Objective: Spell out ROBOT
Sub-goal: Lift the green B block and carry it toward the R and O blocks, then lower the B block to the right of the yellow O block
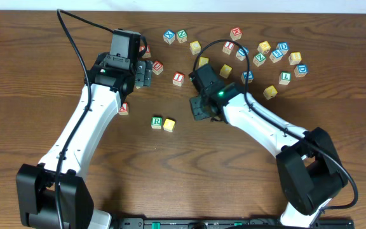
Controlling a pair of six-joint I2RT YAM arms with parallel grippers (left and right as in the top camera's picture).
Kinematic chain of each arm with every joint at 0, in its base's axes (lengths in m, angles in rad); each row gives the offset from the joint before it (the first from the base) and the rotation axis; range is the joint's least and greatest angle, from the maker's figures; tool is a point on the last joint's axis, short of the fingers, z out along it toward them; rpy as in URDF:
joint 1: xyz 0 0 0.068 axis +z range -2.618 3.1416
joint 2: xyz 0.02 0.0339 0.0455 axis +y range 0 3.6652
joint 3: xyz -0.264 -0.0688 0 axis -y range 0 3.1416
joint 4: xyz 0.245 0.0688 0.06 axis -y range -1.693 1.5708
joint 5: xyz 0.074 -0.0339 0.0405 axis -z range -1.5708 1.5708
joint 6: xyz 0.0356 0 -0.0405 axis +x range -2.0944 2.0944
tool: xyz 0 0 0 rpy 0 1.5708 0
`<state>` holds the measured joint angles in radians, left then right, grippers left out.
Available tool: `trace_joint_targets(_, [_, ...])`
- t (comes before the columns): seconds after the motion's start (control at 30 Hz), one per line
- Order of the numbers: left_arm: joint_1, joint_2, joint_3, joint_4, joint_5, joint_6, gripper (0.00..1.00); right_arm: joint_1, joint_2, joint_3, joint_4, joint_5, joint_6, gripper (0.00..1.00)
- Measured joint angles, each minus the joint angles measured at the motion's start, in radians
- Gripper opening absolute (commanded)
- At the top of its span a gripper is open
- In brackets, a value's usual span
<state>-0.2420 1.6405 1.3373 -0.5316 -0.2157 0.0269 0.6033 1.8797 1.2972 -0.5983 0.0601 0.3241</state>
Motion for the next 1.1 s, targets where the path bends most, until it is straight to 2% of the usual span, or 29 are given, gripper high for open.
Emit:
trace_joint_targets(0.27, [0.000,0.000,0.000,0.000,0.000,0.000,0.96,0.056,0.000,-0.001,0.015,-0.001,0.059,0.12])
trace_joint_targets(0.6, [0.000,0.000,0.000,0.000,0.000,0.000,0.96,0.060,0.000,-0.002,0.011,0.012,0.130,0.13])
trace_joint_targets(1.1, [0.000,0.000,0.000,0.000,0.000,0.000,0.96,0.087,-0.007,-0.070,0.023,0.029,0.310,0.13])
